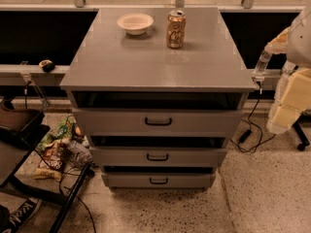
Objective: Open middle drawer
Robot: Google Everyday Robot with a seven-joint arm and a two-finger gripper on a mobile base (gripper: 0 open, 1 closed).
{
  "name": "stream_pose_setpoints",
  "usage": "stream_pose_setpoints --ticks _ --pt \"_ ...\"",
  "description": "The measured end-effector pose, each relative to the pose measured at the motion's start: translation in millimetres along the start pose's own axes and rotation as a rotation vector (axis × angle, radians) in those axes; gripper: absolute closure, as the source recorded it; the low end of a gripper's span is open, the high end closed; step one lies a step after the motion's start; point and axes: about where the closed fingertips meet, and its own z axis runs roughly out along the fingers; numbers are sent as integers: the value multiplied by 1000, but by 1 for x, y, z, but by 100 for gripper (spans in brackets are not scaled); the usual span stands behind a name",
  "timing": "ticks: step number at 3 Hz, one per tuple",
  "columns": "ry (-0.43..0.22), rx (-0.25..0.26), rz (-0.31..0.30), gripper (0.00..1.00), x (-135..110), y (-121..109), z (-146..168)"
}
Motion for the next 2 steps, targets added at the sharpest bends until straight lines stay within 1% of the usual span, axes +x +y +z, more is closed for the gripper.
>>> stream_pose_setpoints --ticks 1,2 --pt "0 0 0 0 0 0 0" --pt "28 -22 -32 0 -2 11 25"
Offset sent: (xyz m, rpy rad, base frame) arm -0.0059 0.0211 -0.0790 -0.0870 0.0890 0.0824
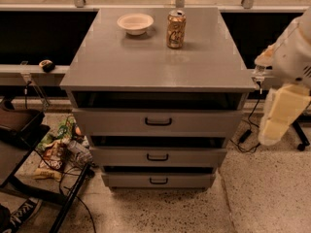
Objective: Open middle drawer
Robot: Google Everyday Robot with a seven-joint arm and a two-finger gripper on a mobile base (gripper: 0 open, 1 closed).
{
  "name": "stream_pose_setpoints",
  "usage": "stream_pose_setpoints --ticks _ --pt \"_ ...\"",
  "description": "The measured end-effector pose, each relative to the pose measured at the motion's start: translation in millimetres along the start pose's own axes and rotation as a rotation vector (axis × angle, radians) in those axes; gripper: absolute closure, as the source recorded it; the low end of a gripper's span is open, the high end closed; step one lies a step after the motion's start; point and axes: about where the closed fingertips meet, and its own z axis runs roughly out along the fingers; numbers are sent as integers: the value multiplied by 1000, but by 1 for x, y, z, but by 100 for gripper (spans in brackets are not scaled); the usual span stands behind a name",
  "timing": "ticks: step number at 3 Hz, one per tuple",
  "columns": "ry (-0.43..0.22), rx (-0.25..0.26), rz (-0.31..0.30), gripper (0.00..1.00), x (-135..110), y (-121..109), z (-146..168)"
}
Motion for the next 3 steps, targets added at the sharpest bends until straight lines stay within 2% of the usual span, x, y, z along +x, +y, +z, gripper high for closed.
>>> stream_pose_setpoints --ticks 1,2,3 --pt "48 -27 24 0 12 20 71" --pt "72 2 34 0 21 26 120" --pt "109 47 -8 0 21 20 172"
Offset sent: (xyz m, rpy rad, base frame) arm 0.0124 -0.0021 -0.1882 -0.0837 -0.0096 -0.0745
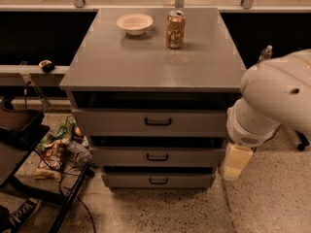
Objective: Open middle drawer
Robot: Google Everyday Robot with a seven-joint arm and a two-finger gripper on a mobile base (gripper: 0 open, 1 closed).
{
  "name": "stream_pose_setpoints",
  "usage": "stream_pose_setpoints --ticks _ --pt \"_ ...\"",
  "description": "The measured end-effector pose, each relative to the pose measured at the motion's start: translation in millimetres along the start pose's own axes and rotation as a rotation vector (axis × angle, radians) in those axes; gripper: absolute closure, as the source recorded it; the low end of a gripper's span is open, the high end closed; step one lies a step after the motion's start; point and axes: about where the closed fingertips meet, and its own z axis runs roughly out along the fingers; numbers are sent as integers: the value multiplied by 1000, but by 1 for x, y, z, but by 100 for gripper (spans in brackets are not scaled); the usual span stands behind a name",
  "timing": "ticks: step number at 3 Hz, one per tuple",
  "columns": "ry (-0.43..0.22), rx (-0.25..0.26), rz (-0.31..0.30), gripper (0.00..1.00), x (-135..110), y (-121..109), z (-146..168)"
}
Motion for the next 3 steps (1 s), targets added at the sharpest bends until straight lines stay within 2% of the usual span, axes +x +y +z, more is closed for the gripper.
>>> stream_pose_setpoints --ticks 1,2,3 --pt "34 -8 -25 0 -1 -7 47" --pt "39 -9 -29 0 0 -8 50" --pt "50 -45 -48 0 -7 4 66"
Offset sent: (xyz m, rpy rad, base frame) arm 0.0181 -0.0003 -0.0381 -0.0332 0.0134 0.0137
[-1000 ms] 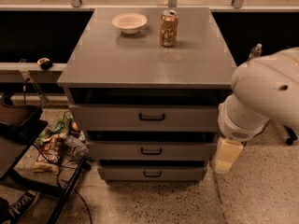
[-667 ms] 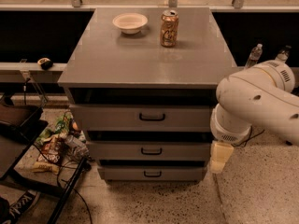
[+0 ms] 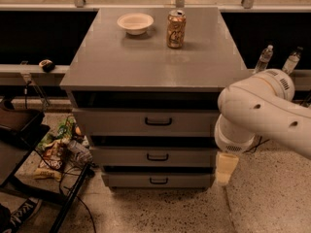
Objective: Open middle drawer
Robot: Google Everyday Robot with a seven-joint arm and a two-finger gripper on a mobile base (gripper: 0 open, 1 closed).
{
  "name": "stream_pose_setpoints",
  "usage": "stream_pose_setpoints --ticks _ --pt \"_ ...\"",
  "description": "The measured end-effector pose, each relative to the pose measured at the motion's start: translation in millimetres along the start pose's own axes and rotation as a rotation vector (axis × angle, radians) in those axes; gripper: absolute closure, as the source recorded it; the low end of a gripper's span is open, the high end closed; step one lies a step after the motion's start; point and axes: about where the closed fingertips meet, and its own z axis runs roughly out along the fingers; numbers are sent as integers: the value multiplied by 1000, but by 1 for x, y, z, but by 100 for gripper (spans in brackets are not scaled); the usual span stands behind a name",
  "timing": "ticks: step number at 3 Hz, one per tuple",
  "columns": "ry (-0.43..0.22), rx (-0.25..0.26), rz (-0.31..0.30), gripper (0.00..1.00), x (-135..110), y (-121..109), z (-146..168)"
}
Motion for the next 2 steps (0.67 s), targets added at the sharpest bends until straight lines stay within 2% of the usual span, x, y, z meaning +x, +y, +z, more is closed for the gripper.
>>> stream_pose_setpoints --ticks 1,2 --pt "-43 -71 -23 0 -6 21 51" --pt "-88 -81 -68 0 -20 23 122"
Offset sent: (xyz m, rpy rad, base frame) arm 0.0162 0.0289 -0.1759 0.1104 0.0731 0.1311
